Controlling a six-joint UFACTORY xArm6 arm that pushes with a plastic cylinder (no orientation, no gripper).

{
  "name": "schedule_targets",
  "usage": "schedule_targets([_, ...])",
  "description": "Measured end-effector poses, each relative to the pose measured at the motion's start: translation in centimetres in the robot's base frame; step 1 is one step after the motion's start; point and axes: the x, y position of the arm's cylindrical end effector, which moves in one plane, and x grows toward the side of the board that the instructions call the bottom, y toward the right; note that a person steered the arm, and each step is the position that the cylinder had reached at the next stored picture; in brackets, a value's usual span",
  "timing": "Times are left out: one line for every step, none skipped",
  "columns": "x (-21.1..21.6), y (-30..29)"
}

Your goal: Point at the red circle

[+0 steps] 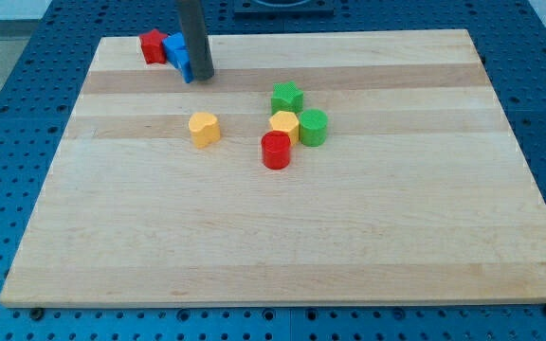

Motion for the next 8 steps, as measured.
schedule_targets([0.0,-1.9])
schedule_targets([0.0,-3.8])
schedule_targets([0.9,-4.4])
schedule_targets([6.2,-3.2])
schedule_targets([11.7,-2.5])
schedule_targets([15.3,-0.1])
schedule_targets([19.2,3.2])
schedule_targets([20.1,8.3])
